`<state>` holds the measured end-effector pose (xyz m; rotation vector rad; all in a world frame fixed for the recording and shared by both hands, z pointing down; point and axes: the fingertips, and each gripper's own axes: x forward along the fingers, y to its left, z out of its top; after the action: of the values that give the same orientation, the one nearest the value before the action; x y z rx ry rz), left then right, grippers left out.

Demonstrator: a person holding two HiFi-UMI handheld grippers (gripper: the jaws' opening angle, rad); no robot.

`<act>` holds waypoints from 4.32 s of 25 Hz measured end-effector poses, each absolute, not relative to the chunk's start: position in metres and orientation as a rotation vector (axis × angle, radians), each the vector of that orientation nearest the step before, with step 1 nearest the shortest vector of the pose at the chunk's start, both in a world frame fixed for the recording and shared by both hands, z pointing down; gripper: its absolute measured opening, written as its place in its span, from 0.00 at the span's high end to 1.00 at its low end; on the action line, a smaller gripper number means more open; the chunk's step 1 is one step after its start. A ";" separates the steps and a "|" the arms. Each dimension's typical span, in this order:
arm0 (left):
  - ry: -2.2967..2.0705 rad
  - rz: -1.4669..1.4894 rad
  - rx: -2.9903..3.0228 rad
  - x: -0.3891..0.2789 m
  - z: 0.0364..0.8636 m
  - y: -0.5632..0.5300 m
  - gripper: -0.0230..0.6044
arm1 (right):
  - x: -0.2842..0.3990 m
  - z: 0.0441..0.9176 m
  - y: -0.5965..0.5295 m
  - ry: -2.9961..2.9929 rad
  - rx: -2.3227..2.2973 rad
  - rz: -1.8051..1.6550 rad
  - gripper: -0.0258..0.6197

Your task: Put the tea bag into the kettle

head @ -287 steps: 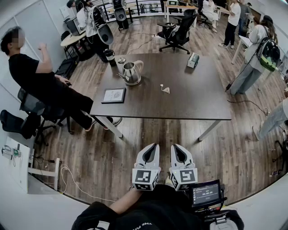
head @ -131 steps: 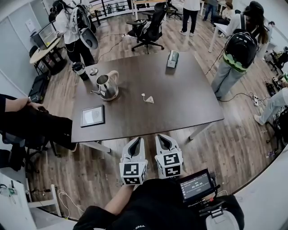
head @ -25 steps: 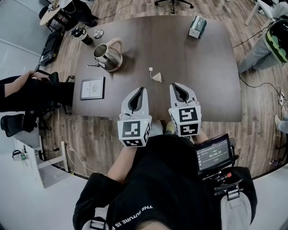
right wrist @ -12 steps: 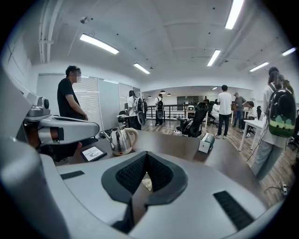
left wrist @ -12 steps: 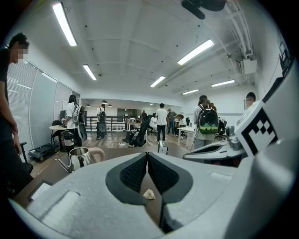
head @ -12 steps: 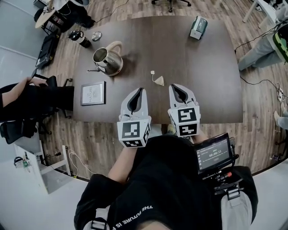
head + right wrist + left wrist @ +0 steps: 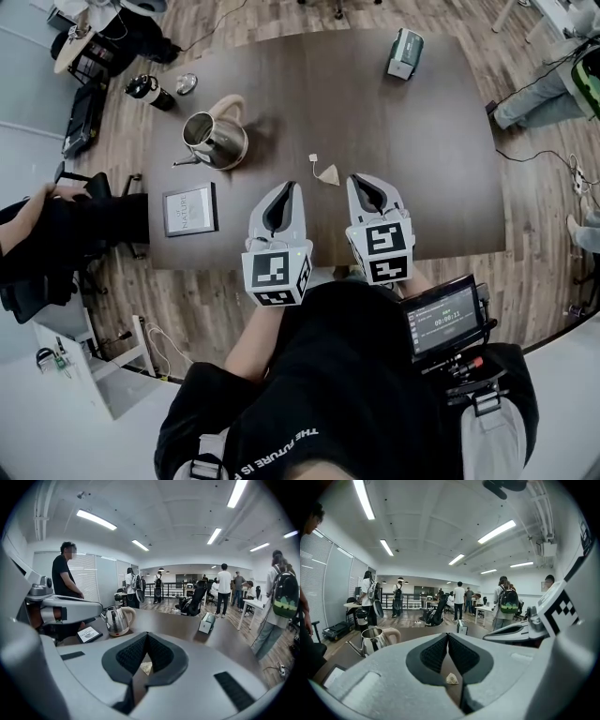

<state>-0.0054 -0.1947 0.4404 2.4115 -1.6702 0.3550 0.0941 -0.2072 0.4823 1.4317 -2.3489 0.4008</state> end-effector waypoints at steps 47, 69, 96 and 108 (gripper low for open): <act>-1.453 0.437 2.369 -0.046 0.491 -0.293 0.94 | 0.047 0.641 -0.243 -1.999 0.999 0.564 0.84; -1.417 0.464 2.334 -0.061 0.509 -0.310 0.94 | 0.043 0.684 -0.250 -1.849 0.956 0.574 0.87; -1.495 0.455 2.355 -0.069 0.492 -0.287 0.94 | 0.047 0.669 -0.246 -1.882 1.016 0.517 0.95; -1.638 0.431 2.318 -0.097 0.479 -0.258 0.94 | 0.053 0.647 -0.246 -1.939 1.043 0.436 0.95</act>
<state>-0.0971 -0.2577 0.4788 2.3176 -1.6378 0.4310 0.0530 -0.2460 0.6472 1.0429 -1.9388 0.4362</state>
